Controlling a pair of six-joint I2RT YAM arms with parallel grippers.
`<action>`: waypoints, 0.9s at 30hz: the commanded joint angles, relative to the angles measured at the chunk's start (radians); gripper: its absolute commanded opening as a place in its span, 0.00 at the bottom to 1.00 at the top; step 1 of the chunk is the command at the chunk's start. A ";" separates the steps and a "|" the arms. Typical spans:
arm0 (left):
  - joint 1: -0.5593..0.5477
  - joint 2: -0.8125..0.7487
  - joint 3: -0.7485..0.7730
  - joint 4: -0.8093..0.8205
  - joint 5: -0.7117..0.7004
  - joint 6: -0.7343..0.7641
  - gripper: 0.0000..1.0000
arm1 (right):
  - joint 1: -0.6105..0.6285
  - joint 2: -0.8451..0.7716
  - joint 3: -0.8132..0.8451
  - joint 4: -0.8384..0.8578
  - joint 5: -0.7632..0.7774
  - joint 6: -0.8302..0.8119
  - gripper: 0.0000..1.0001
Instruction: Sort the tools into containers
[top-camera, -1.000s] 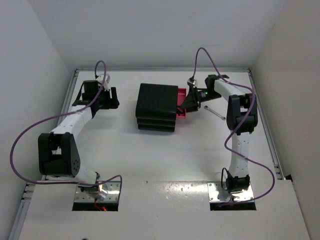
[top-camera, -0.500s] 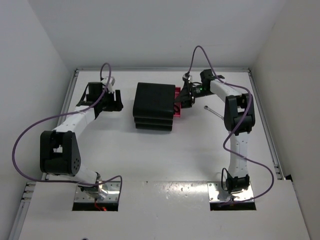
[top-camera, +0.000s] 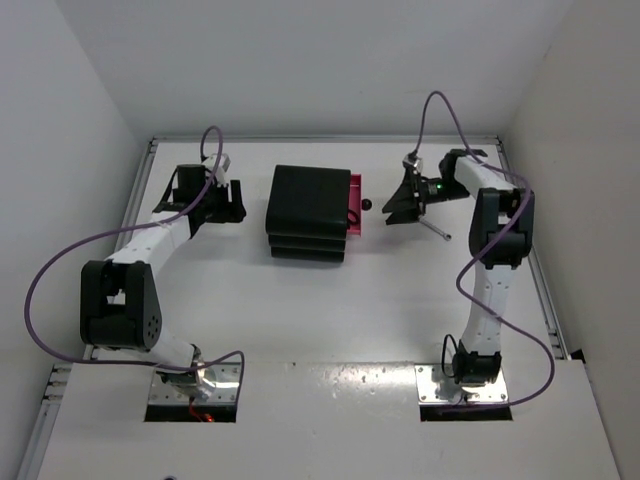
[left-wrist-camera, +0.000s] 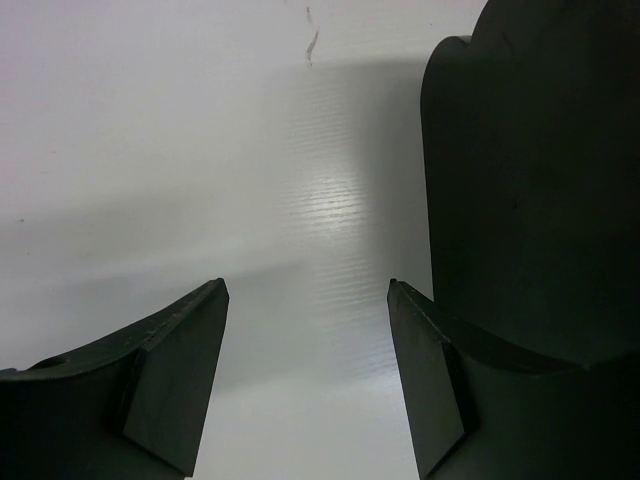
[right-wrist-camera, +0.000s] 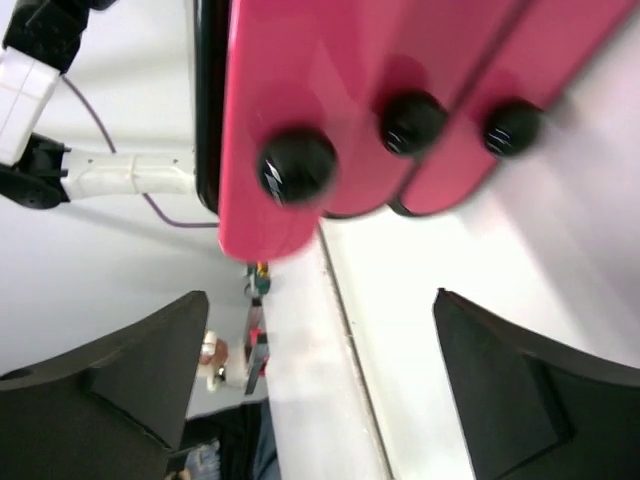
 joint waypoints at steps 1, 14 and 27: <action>-0.003 -0.005 -0.014 0.027 -0.003 0.000 0.71 | -0.070 -0.076 -0.032 -0.119 0.025 -0.178 0.91; -0.003 -0.014 -0.023 0.027 -0.012 0.000 0.71 | -0.035 -0.073 -0.066 -0.131 -0.130 -0.178 0.07; -0.003 0.007 -0.014 0.027 -0.012 0.000 0.71 | 0.085 0.043 0.066 -0.141 -0.158 -0.169 0.07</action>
